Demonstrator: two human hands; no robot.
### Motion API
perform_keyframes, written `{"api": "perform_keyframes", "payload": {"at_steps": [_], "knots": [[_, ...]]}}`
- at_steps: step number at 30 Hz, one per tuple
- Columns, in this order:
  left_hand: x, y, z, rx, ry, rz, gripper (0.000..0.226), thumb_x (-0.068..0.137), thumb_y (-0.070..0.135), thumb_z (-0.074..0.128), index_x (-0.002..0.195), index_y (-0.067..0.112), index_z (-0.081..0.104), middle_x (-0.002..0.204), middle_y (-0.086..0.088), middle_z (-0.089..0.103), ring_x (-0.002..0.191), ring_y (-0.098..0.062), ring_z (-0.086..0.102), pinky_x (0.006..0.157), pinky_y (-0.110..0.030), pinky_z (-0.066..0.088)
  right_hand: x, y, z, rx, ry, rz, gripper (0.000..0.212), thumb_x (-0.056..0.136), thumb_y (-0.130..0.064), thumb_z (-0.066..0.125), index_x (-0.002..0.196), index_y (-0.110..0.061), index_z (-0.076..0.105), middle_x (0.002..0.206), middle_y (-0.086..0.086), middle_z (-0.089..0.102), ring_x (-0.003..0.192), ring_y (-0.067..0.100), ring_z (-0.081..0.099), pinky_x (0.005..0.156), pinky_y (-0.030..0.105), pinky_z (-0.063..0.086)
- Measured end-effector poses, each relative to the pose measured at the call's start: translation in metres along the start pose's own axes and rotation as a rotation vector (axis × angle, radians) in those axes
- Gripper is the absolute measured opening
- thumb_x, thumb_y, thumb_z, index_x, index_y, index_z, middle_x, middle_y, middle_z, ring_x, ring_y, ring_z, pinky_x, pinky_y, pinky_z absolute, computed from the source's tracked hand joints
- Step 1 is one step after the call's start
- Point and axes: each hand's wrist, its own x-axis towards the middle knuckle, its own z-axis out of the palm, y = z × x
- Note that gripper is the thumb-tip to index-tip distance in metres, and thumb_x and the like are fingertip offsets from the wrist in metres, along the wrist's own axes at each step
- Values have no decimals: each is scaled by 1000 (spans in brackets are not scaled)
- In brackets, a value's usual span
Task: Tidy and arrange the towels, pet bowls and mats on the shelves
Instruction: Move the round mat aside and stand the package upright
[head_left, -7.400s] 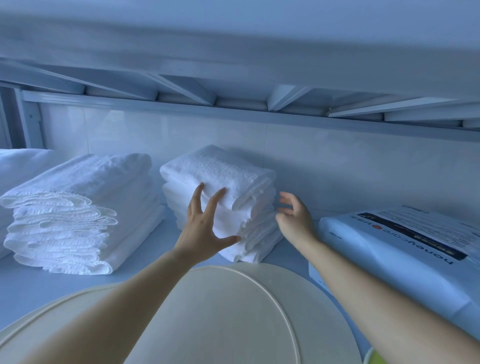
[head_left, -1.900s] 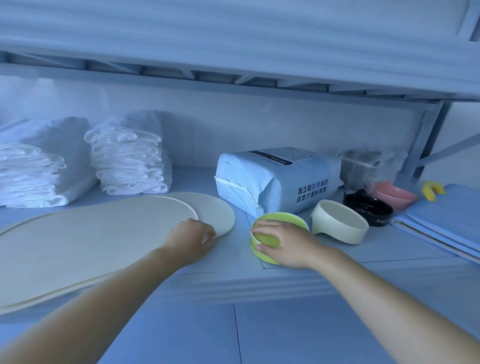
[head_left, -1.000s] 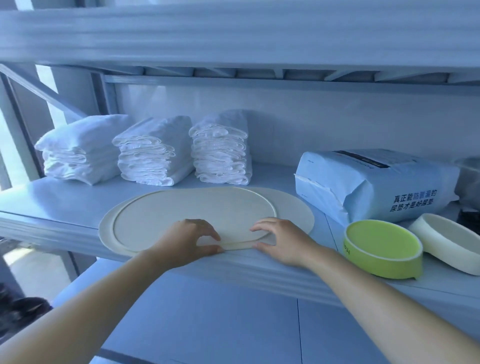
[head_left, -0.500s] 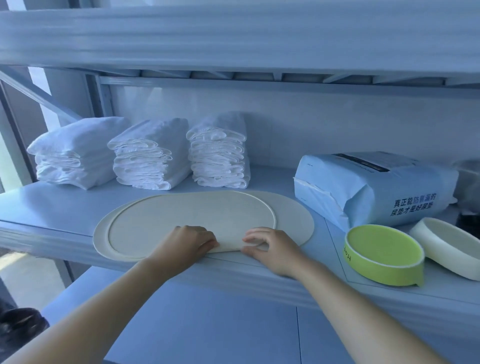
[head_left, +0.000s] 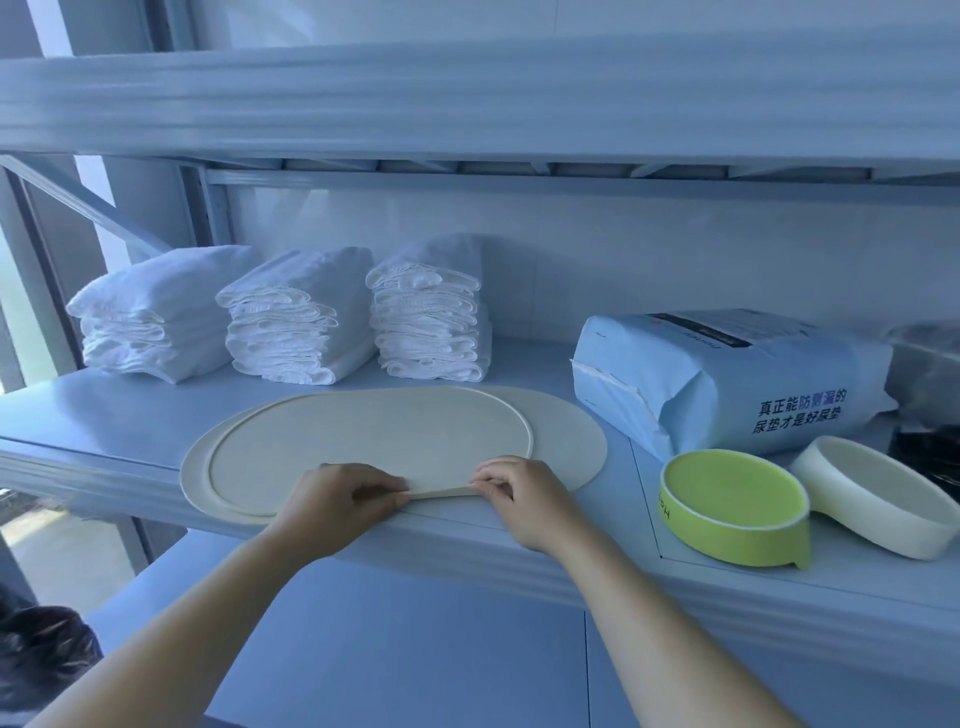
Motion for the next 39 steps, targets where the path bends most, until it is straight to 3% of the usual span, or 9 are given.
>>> {"api": "perform_keyframes", "payload": {"at_steps": [5, 10, 13, 15, 20, 24, 31, 34, 39], "knots": [[0, -1, 0, 11, 19, 1, 20, 85, 42, 61, 101, 34, 71, 85, 34, 58, 91, -2, 61, 67, 0, 35, -6, -3, 1, 37, 30, 68, 16, 86, -19, 61, 93, -10, 72, 102, -7, 68, 93, 5, 63, 84, 15, 46], [-8, -7, -7, -37, -103, 103, 23, 91, 28, 57, 111, 29, 67, 108, 23, 62, 102, 6, 56, 80, 5, 32, -9, -5, 1, 5, 23, 137, 23, 81, -18, 63, 101, -13, 73, 112, -11, 66, 101, -2, 59, 93, 15, 44], [-13, -20, -16, -118, -84, 70, 26, 86, 13, 61, 106, 27, 71, 99, 25, 62, 90, 20, 54, 81, 0, 37, -9, -6, 1, -51, 34, 136, 29, 82, -8, 53, 103, -13, 72, 113, -8, 68, 103, 2, 61, 93, 12, 42], [-17, -35, -26, -122, -59, 35, 26, 83, 9, 64, 103, 24, 72, 94, 25, 62, 83, 26, 52, 77, 4, 35, -9, -6, 2, -81, 69, 111, 28, 84, -6, 52, 102, -13, 72, 110, -6, 69, 103, 5, 62, 91, 12, 41], [-23, -72, -54, -62, -41, 22, 19, 86, 20, 66, 103, 21, 72, 96, 22, 64, 94, 13, 53, 77, 5, 35, -8, -7, 0, -96, 117, 96, 17, 88, -13, 61, 101, -12, 73, 103, -3, 72, 94, 8, 64, 81, 9, 40], [-18, -83, -67, -47, -67, 21, 18, 88, 19, 63, 102, 27, 72, 93, 22, 66, 93, 3, 60, 76, -3, 39, -6, -13, 0, -103, 133, 119, 16, 88, -17, 62, 98, -14, 74, 96, -1, 74, 91, 15, 67, 82, 23, 48], [-5, -102, -96, 63, 31, 27, 18, 87, 21, 64, 102, 26, 73, 105, 8, 71, 102, -12, 62, 81, -16, 39, -1, -40, 5, -101, 75, 89, 19, 88, -23, 63, 102, -17, 73, 104, -8, 71, 96, 1, 62, 75, 1, 39], [-13, -114, -96, 85, -5, 8, 18, 87, 21, 64, 101, 26, 73, 103, 9, 71, 100, -11, 63, 81, -18, 42, -2, -47, 11, -134, -7, 84, 19, 87, -27, 64, 102, -21, 73, 104, -10, 71, 95, 2, 63, 82, 12, 44], [-33, -118, -86, 25, -29, -23, 22, 76, 28, 75, 98, 28, 72, 98, 19, 68, 92, 1, 62, 86, -18, 46, -5, -43, 14, -83, -26, 119, 13, 81, -30, 70, 90, -22, 75, 92, -13, 72, 84, -4, 62, 81, 16, 48]]}}
